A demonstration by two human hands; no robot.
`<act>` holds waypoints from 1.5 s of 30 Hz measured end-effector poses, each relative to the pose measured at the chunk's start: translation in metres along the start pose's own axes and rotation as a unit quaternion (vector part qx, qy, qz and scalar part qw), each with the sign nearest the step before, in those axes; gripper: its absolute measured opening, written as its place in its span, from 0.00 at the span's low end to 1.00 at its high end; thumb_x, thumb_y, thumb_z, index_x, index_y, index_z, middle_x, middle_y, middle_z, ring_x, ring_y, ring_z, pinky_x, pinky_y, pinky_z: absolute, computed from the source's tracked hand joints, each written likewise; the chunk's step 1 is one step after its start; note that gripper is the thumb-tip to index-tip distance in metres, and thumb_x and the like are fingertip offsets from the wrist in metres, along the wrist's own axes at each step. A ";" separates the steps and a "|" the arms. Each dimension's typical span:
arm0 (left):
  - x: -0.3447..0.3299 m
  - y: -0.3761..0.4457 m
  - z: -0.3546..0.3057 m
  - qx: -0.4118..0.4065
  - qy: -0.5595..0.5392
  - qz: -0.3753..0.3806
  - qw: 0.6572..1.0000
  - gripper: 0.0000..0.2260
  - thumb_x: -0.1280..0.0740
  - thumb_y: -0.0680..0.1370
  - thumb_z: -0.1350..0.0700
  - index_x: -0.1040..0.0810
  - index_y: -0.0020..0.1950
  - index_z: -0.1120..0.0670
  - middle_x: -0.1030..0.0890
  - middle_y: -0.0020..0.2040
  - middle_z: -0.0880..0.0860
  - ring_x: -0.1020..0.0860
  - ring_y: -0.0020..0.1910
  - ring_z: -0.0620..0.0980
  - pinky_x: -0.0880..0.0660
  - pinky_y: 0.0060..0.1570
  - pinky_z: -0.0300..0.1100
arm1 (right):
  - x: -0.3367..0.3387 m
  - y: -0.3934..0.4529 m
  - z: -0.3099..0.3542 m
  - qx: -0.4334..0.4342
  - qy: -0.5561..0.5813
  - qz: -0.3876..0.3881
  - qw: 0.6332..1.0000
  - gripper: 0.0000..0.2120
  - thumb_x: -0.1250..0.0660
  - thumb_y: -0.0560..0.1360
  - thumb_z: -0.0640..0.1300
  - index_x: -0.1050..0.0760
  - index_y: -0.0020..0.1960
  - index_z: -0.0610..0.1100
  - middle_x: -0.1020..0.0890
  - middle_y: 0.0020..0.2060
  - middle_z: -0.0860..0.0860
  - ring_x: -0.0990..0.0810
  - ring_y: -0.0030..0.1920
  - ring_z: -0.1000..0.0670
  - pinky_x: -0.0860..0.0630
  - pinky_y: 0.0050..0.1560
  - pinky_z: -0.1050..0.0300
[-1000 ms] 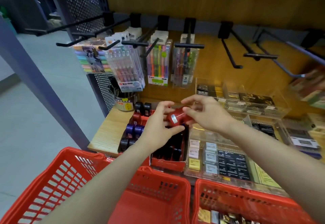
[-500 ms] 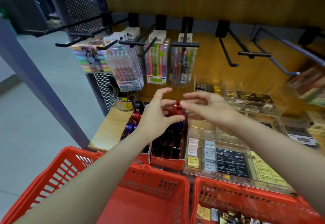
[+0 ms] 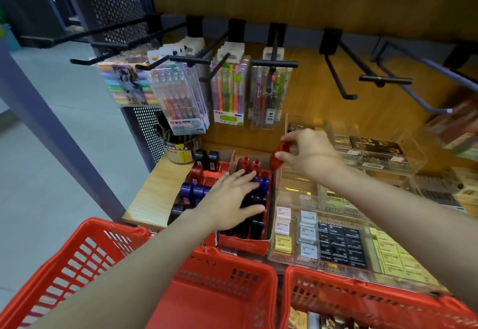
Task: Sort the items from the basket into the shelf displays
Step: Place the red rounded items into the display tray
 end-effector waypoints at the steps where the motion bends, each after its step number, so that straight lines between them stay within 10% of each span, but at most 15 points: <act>1: -0.005 -0.001 0.003 -0.007 0.025 0.002 1.000 0.31 0.41 0.80 0.37 0.41 0.80 0.48 0.48 0.81 0.46 0.52 0.80 0.47 0.58 0.76 0.46 | -0.006 0.002 0.004 0.006 -0.015 0.009 1.000 0.21 0.28 0.75 0.50 0.24 0.66 0.47 0.20 0.59 0.46 0.20 0.58 0.46 0.24 0.58 0.53; 8: -0.009 -0.002 0.010 -0.035 0.043 -0.024 0.998 0.31 0.43 0.81 0.37 0.44 0.81 0.49 0.50 0.81 0.46 0.55 0.80 0.44 0.62 0.75 0.42 | -0.042 0.019 0.029 0.022 -0.154 0.033 0.987 0.02 0.32 0.77 0.38 0.24 0.48 0.39 0.21 0.45 0.41 0.20 0.46 0.41 0.26 0.41 0.55; 20: -0.010 0.003 0.014 -0.028 0.016 -0.039 0.999 0.31 0.38 0.80 0.39 0.41 0.80 0.49 0.47 0.81 0.51 0.52 0.80 0.46 0.60 0.74 0.42 | -0.080 0.039 0.033 0.004 -0.222 0.097 0.970 0.07 0.30 0.74 0.35 0.23 0.51 0.38 0.25 0.37 0.44 0.24 0.39 0.45 0.28 0.36 0.57; 34: 0.012 0.010 0.020 0.039 -0.025 -0.067 0.997 0.34 0.36 0.80 0.43 0.45 0.81 0.55 0.47 0.81 0.52 0.50 0.80 0.48 0.50 0.79 0.46 | -0.056 -0.042 0.021 0.096 -0.145 0.040 0.984 0.16 0.40 0.75 0.34 0.26 0.62 0.40 0.21 0.56 0.39 0.20 0.52 0.40 0.21 0.52 0.50; 37: 0.006 0.021 0.019 0.047 0.024 0.002 0.999 0.35 0.39 0.81 0.40 0.49 0.81 0.54 0.50 0.82 0.52 0.53 0.80 0.48 0.52 0.79 0.50 | -0.084 -0.047 0.013 0.096 -0.215 0.119 0.965 0.29 0.45 0.80 0.40 0.49 0.79 0.37 0.46 0.78 0.40 0.48 0.79 0.42 0.51 0.78 0.44; 45: 0.005 0.024 0.024 0.040 0.043 0.026 0.998 0.34 0.38 0.80 0.41 0.46 0.81 0.52 0.45 0.81 0.51 0.48 0.80 0.48 0.51 0.78 0.52 | -0.112 -0.027 0.007 0.068 -0.302 0.172 0.935 0.32 0.47 0.80 0.46 0.55 0.80 0.39 0.54 0.80 0.45 0.59 0.79 0.45 0.67 0.70 0.27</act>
Point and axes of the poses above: each hand's wrist, its own y-axis towards the middle knuckle, its own x-axis out of the back of the hand, z = x × y, the point moved 6 cm from there along y, towards the middle knuckle
